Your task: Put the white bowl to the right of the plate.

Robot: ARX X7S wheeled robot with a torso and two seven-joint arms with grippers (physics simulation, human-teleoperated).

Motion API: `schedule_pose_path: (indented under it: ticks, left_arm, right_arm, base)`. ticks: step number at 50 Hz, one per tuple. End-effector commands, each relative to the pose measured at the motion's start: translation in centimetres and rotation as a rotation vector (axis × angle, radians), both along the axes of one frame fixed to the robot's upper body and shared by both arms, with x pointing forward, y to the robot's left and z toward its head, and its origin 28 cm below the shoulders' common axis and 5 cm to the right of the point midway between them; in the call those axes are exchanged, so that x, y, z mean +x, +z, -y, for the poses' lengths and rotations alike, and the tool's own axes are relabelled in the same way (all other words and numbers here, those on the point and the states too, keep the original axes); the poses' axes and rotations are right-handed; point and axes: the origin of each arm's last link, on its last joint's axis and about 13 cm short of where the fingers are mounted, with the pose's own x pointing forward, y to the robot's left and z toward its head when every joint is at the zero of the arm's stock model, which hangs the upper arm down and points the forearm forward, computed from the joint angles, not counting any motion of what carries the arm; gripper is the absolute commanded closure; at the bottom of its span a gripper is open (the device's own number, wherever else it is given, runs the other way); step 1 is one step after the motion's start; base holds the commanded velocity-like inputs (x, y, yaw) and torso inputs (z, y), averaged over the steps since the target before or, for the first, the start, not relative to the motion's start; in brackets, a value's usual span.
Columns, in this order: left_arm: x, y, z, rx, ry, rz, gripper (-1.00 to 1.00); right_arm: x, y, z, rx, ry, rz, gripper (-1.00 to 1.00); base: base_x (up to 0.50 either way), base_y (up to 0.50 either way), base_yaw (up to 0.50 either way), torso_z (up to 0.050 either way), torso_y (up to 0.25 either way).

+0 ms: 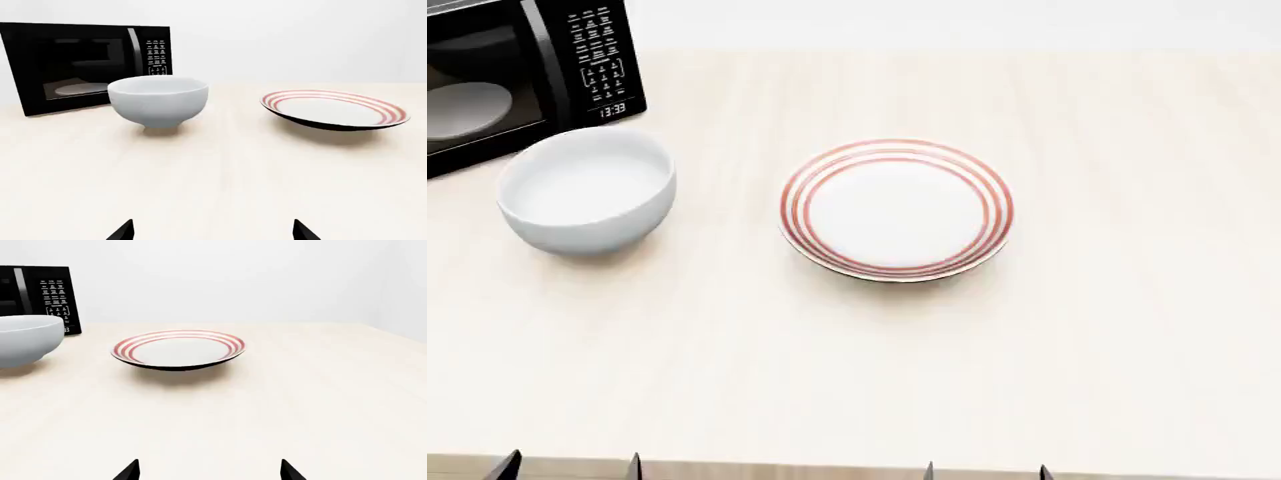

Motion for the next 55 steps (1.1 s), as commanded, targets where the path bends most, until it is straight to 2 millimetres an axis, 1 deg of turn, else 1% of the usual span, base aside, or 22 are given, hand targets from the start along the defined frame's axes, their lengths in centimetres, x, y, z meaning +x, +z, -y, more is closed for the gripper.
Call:
schedule_pose_path:
  ticks: [1,3,5,6,8,10,11,13,14,15,16,21,22,24,27,35,42,45,48,49,50,55]
  left_arm:
    - [0.0,0.0,0.0,0.0,0.0,0.0,-1.0]
    - [-0.1,1.2,0.0,0.007,-0.002,-0.002,-1.0]
    - [-0.1,3.0,-0.2,0.011,-0.02,-0.01,-1.0]
    - [-0.1,4.3,-0.5,0.042,-0.007,-0.022,-1.0]
    - [-0.1,6.2,-0.9,0.016,-0.006,-0.009,-1.0]
    - [-0.4,9.4,-1.1,0.02,-0.028,0.034,-1.0]
    - [-0.6,10.3,-1.0,0.039,-0.039,0.04,-1.0]
    - [-0.7,11.3,-1.0,0.045,-0.054,0.052,-1.0]
    - [-0.6,12.2,-0.9,0.081,-0.045,0.085,-1.0]
    - [-0.5,12.5,-0.9,0.077,-0.045,0.086,-1.0]
    - [-0.4,13.3,-1.0,0.063,-0.044,0.101,-1.0]
    - [-0.3,14.9,-1.0,0.063,-0.042,0.142,-1.0]
    - [-0.3,15.1,-1.0,0.065,-0.039,0.146,-1.0]
    - [-0.3,15.4,-1.1,0.065,-0.041,0.156,-1.0]
    - [-0.4,15.7,-1.2,0.077,-0.011,0.187,-1.0]
    - [-0.6,15.7,-1.1,0.079,-0.023,0.19,-1.0]
    - [-0.7,16.7,-1.1,0.076,-0.015,0.216,-1.0]
    - [-0.7,17.0,-1.1,0.075,-0.013,0.226,-1.0]
    - [-0.7,17.2,-1.2,0.076,-0.01,0.23,-1.0]
    - [-0.7,17.2,-1.2,0.077,-0.009,0.232,-1.0]
    - [-0.8,17.7,-1.2,0.072,-0.009,0.249,-1.0]
    - [-0.8,17.7,-1.3,0.072,-0.008,0.248,-1.0]
  right_arm:
    - [0.1,-0.2,0.0,0.0,0.0,0.0,-1.0]
    - [0.1,0.6,0.0,-0.014,-0.01,-0.022,-1.0]
    - [0.1,1.8,0.0,-0.03,-0.01,-0.025,-1.0]
    - [-0.1,3.2,-0.1,-0.017,0.012,-0.033,-1.0]
    - [-0.1,4.9,0.0,-0.003,0.002,-0.019,-1.0]
    - [-0.1,7.7,0.2,-0.001,0.007,0.007,-1.0]
    - [-0.1,8.6,0.2,-0.009,0.007,0.022,-1.0]
    - [-0.2,9.7,0.2,-0.011,0.01,0.039,-1.0]
    - [-0.2,10.9,0.3,-0.008,0.009,0.064,-1.0]
    - [-0.2,11.3,0.3,-0.006,0.012,0.075,-1.0]
    - [-0.1,12.3,0.4,-0.019,0.002,0.106,-1.0]
    - [0.2,15.0,0.5,0.011,0.015,0.147,-1.0]
    - [0.3,15.2,0.6,0.015,0.017,0.146,-1.0]
    - [0.1,15.7,0.8,0.09,0.082,0.162,-1.0]
    - [0.1,15.9,1.0,0.11,0.074,0.14,-1.0]
    - [0.1,15.9,1.1,0.129,0.074,0.14,-1.0]
    - [0.2,16.4,1.3,0.14,0.07,0.147,-1.0]
    - [0.4,16.3,1.2,0.039,-0.014,0.188,-1.0]
    - [0.2,16.5,1.3,0.151,0.096,0.173,-1.0]
    - [0.0,16.6,1.3,0.15,0.12,0.216,-1.0]
    - [0.4,17.0,1.2,0.077,0.006,0.171,-1.0]
    - [0.3,17.1,1.2,0.097,0.017,0.168,-1.0]
  base:
    - [0.0,0.0,0.0,0.0,0.0]
    - [0.0,0.0,0.0,0.0,0.0]
    - [0.0,0.0,0.0,0.0,0.0]
    - [0.0,0.0,0.0,0.0,0.0]
    - [0.0,0.0,0.0,0.0,0.0]
    - [0.0,0.0,0.0,0.0,0.0]
    - [0.0,0.0,0.0,0.0,0.0]
    - [0.0,0.0,0.0,0.0,0.0]
    - [0.0,0.0,0.0,0.0,0.0]
    - [0.0,0.0,0.0,0.0,0.0]
    - [0.0,0.0,0.0,0.0,0.0]
    - [0.0,0.0,0.0,0.0,0.0]
    - [0.0,0.0,0.0,0.0,0.0]
    - [0.04,0.06,0.0,0.0,0.0]
    - [0.36,0.46,0.0,0.0,0.0]
    - [0.36,0.46,0.0,0.0,0.0]
    - [0.36,0.45,0.0,0.0,0.0]
    - [0.22,0.27,0.0,0.0,0.0]
    - [0.0,0.0,0.0,0.0,0.0]
    - [0.26,0.0,0.0,0.0,0.0]
    - [0.0,0.0,0.0,0.0,0.0]
    - [0.0,0.0,0.0,0.0,0.0]
